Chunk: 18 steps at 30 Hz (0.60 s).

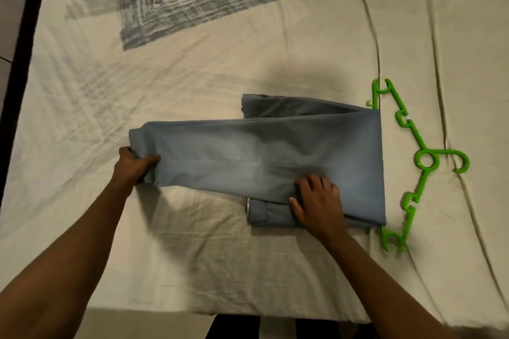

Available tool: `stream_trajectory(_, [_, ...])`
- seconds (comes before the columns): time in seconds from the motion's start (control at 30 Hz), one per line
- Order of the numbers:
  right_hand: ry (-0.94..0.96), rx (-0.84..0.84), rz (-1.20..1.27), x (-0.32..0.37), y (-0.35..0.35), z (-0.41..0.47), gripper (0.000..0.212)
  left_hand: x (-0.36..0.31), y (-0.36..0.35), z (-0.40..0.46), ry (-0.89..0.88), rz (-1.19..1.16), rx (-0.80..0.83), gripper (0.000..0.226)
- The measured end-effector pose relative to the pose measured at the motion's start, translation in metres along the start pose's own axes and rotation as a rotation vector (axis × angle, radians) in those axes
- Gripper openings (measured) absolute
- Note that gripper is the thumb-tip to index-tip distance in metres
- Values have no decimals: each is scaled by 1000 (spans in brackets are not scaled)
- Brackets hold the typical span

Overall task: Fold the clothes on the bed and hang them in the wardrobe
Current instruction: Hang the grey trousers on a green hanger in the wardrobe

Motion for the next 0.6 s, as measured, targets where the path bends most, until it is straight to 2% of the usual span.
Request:
stream_trajectory(0.1, [-39, 7, 75, 2, 3, 1, 44, -7, 1, -5, 41, -182, 95, 55])
stream_trajectory(0.2, [-106, 22, 202, 7, 11, 3, 52, -9, 0, -9, -31, -246, 132, 35])
stream_trajectory(0.33, [-163, 60, 337, 8, 19, 3, 55, -14, 0, -17, -39, -474, 134, 35])
stream_trajectory(0.47, [-200, 126, 502, 4, 24, 6, 59, -23, 1, -27, -12, -730, 234, 36])
stream_trajectory(0.53, [-198, 153, 566, 1, 26, 7, 58, -36, -3, -40, -37, -792, 290, 32])
stream_trajectory(0.6, [-197, 177, 668, 1, 32, 11, 53, -53, -10, -56, -113, -805, 270, 40])
Point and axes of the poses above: each hand's wrist, its own z-axis towards the middle knuckle, its own y-axis out of the back of the hand, x = y × z, the point moved 2 cm from there along z, towards the middle knuckle, and after that the axes turned 7 degrees about x, right-handed, at the moved point
